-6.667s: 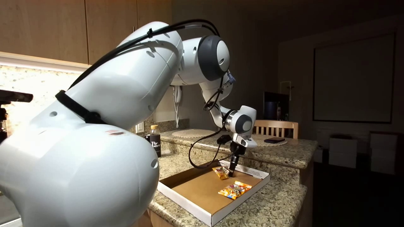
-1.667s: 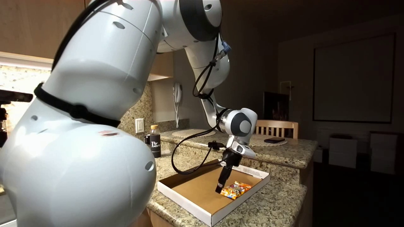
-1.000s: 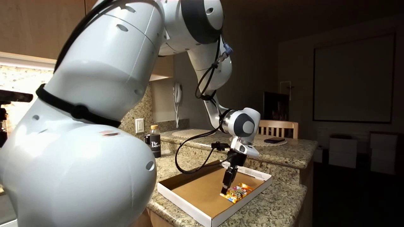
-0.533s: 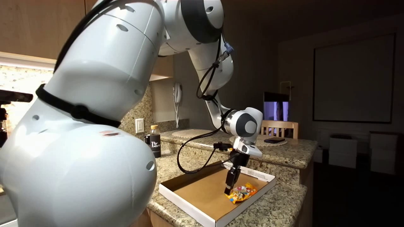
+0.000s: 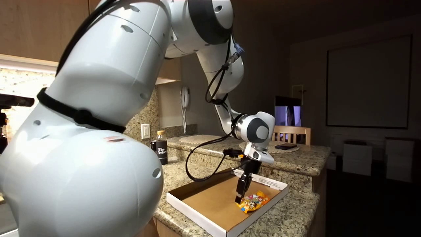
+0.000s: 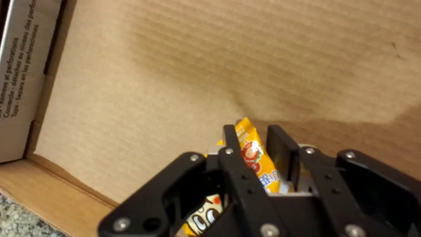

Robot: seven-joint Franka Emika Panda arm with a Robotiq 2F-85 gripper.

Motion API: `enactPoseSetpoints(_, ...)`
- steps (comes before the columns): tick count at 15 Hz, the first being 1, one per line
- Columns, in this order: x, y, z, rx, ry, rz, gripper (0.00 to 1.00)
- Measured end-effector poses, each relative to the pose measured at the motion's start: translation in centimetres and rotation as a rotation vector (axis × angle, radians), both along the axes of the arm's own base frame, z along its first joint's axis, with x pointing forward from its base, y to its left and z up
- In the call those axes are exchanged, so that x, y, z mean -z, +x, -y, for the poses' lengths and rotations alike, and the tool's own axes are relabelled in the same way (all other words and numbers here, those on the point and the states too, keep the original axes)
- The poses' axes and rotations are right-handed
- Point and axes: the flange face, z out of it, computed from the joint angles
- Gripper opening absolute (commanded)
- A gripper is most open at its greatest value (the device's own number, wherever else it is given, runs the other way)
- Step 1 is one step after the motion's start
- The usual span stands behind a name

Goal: Remove the objects from the box

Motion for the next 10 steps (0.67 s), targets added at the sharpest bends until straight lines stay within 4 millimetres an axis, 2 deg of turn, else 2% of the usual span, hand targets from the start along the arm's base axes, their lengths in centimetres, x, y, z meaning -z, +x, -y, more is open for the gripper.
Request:
enactPoseSetpoints(6, -0.3, -1.1, 0.0, 0.002, 0.000, 0.000, 0.98)
enactPoseSetpoints(10, -0.4, -2.3, 0.1, 0.006, -0.003, 0.001, 1.00)
